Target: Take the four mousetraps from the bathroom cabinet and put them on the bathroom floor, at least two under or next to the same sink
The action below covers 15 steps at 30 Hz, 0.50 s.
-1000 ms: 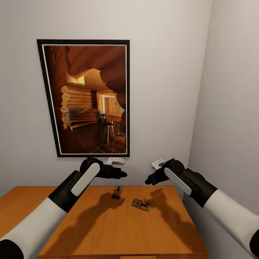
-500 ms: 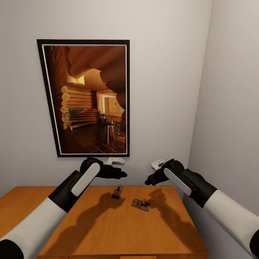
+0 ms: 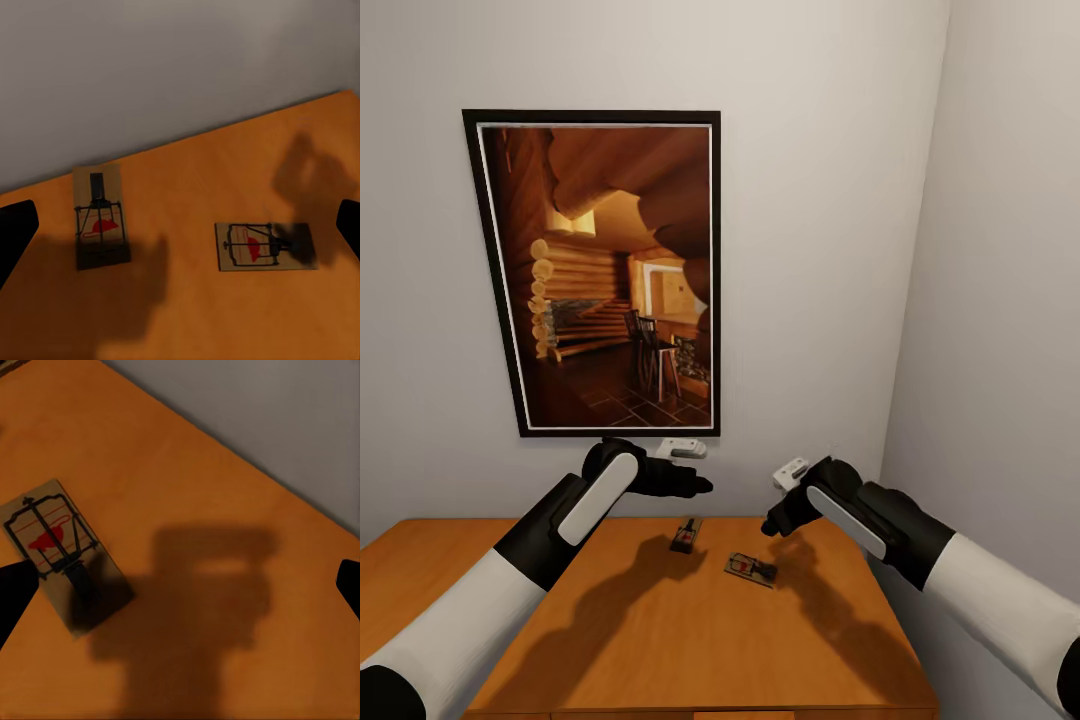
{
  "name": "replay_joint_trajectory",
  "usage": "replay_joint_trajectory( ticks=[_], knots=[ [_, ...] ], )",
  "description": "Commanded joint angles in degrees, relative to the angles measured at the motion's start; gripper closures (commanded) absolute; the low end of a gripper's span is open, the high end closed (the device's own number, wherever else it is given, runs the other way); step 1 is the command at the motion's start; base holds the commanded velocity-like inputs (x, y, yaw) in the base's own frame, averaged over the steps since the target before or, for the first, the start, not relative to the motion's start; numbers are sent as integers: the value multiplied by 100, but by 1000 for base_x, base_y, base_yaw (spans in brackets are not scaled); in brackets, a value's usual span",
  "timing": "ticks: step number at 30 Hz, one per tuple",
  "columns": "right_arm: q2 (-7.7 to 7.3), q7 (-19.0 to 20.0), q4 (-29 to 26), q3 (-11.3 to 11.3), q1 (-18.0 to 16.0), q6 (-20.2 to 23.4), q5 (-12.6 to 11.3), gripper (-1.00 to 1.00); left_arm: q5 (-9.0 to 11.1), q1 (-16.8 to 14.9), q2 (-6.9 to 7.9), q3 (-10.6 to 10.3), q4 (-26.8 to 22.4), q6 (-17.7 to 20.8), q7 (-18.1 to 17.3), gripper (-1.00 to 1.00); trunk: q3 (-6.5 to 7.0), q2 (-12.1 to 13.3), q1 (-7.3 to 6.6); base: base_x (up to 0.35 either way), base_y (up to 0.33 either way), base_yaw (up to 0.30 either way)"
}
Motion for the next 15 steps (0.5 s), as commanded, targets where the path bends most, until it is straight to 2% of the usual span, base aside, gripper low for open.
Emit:
replay_joint_trajectory(
  ticks=[1,15],
  knots=[
    [-7,-47,-3,41,-10,8,-56,-100,60,-8,5,-14,-6,4,60,-100,-9,-7,1,0,0,0],
    [-16,102,15,146,2,8,-85,-100,60,-8,5,-7,-4,4,55,-100,-9,-7,1,0,0,0]
  ],
)
